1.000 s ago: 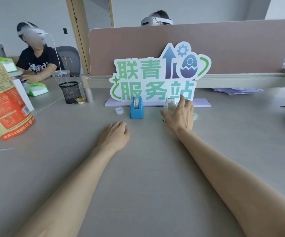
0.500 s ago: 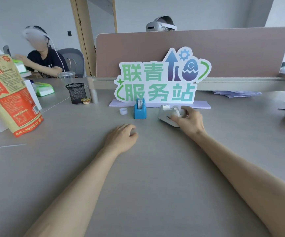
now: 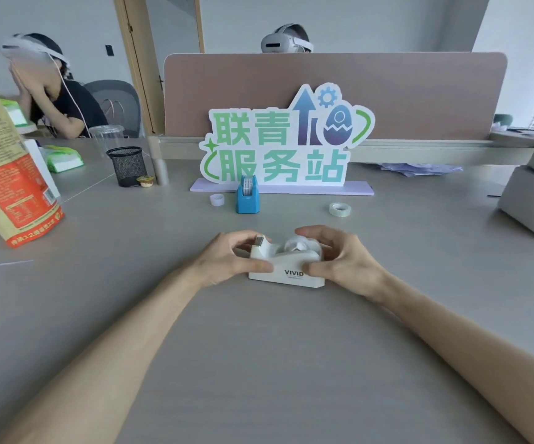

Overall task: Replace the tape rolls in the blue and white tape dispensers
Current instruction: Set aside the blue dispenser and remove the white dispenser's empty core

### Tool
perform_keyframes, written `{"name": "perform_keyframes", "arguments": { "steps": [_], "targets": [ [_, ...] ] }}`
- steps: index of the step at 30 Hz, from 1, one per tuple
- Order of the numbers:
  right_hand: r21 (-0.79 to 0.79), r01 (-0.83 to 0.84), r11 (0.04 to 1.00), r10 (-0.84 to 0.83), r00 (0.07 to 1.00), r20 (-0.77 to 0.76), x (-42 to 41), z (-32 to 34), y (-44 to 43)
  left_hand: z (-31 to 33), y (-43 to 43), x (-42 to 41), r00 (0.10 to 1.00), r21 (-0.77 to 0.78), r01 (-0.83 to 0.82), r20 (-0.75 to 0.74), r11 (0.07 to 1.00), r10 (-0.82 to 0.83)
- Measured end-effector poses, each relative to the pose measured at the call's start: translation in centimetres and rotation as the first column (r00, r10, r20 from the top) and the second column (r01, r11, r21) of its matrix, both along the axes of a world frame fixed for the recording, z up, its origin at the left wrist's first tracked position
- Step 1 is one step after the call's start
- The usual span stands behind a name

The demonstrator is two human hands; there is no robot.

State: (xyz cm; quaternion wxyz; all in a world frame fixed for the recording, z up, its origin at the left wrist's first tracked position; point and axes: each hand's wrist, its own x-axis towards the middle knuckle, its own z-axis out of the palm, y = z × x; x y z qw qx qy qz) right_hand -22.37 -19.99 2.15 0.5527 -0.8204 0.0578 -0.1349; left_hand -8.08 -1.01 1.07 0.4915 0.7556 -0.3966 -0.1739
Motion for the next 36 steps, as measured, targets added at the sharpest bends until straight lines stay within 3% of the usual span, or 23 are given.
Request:
{"name": "perform_keyframes", "arguments": {
  "steps": [8,20,23,27,30,36],
  "targets": [
    [-0.020,-0.023,1.000,0.023,1.000,0.019,-0.1,0.3,-1.0,-0.8,-1.4,-0.2,0.996,-0.041,-0.091,0.012,0.995,0.092],
    [-0.004,0.145,0.989,-0.144,0.986,0.081,0.6,0.9,-0.4,-0.8,-1.3,-0.2,0.999,-0.013,-0.046,0.010,0.999,0.046],
    [-0.142,0.157,0.977,-0.133,0.977,0.166,0.7,1.0,0.0,-0.7,-1.3,-0.2,0.999,-0.010,-0.046,0.009,0.999,0.046],
    [-0.227,0.200,0.953,-0.173,0.976,0.133,0.8,1.3,-0.2,-0.7,-1.4,-0.3,0.999,-0.012,-0.044,0.016,0.999,0.044],
    [-0.319,0.227,0.920,-0.169,0.965,0.200,0.7,1.6,-0.3,-0.8,-1.5,-0.3,0.999,-0.013,-0.046,0.003,0.999,0.046],
    [-0.616,0.255,0.745,-0.081,0.952,0.296,1.0,2.1,-1.0,-0.6,-1.6,-0.4,0.999,-0.008,-0.049,-0.012,0.999,0.049]
  ]
}}
